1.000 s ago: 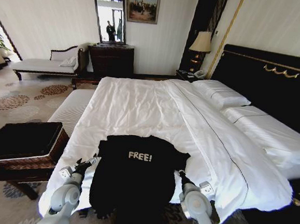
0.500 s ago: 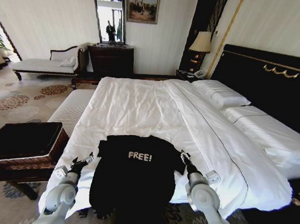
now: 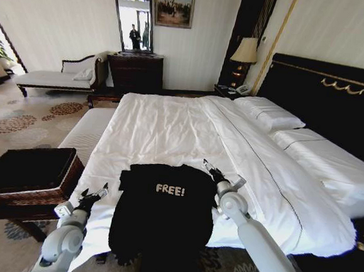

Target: Fold the clothes on the bed and place them into the basket.

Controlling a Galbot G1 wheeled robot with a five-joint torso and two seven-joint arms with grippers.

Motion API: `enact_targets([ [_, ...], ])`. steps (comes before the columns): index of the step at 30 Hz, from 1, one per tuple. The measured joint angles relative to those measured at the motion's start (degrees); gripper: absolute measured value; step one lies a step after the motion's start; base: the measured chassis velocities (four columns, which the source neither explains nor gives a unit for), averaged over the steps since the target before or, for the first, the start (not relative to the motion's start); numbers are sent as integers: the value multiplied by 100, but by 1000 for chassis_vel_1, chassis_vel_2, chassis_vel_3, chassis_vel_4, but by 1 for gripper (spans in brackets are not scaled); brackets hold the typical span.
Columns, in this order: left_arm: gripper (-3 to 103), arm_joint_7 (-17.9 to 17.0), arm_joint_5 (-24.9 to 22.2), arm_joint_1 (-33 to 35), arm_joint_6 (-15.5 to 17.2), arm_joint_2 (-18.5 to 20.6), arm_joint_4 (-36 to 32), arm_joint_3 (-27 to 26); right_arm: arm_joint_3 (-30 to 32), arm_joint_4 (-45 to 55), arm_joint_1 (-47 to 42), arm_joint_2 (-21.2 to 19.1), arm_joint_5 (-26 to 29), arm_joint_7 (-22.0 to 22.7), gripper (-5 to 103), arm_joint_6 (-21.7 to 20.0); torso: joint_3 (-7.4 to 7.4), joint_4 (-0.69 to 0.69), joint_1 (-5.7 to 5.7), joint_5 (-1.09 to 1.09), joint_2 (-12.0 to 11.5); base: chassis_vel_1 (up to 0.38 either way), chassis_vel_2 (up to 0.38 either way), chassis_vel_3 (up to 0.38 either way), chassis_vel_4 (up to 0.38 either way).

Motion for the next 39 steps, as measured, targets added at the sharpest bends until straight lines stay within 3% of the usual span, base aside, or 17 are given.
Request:
enact_targets([
  [5, 100, -652, -1106, -795, 471, -328, 374, 255, 821, 579, -907, 268, -38, 127, 100, 14, 0, -2, 0, 0, 0, 0, 0, 0, 0],
  [7, 100, -798, -1193, -995, 564, -372, 500, 182, 899, 680, -1051, 289, -42, 137, 100, 12, 0, -3, 0, -1, 0, 0, 0, 0, 0],
  [10, 100, -1228, -1553, -1417, 1039, -336, 819, -183, 952, 922, -1301, 385, -30, 199, 100, -44, 0, 0, -1, -1, 0, 0, 0, 0, 0],
  [12, 100, -1297, -1685, -1494, 1176, -287, 890, -270, 927, 963, -1334, 420, -18, 217, 100, -61, 0, 5, -1, 0, 0, 0, 0, 0, 0],
  [15, 100, -1356, -1797, -1703, 1377, -201, 1152, -320, 906, 1059, -1456, 492, -22, 282, 100, -97, 0, 3, 0, 0, 0, 0, 0, 0, 0],
  [21, 100, -1255, -1840, -1917, 1276, -325, 1592, -282, 886, 1080, -1532, 490, -17, 376, 100, -157, 0, 2, -1, 0, 0, 0, 0, 0, 0],
  [27, 99, -976, -1941, -2217, 815, -638, 2197, -174, 801, 1008, -1541, 571, -9, 497, 100, -216, 1, 1, -1, 0, 1, 0, 0, 0, 0],
  [30, 87, -924, -1965, -2349, 611, -777, 2396, -145, 784, 988, -1566, 672, -38, 529, 100, -249, 1, 0, 0, 0, 1, 0, 0, 0, 0],
  [33, 78, -901, -1979, -2413, 562, -841, 2483, -111, 809, 982, -1587, 711, -35, 554, 100, -257, 0, 1, -1, 0, 1, 0, 0, 0, 0],
  [35, 78, -894, -1980, -2434, 555, -857, 2512, -99, 823, 979, -1599, 712, -32, 562, 100, -258, 0, 1, -1, 0, 1, 0, 0, 0, 0],
  [38, 64, -888, -1971, -2467, 553, -877, 2575, -97, 838, 964, -1623, 682, -21, 570, 100, -258, 1, 1, -1, 0, 0, 0, 0, 0, 0],
  [39, 64, -888, -1971, -2467, 553, -877, 2575, -97, 838, 964, -1623, 682, -21, 570, 100, -258, 1, 1, -1, 0, 0, 0, 0, 0, 0],
])
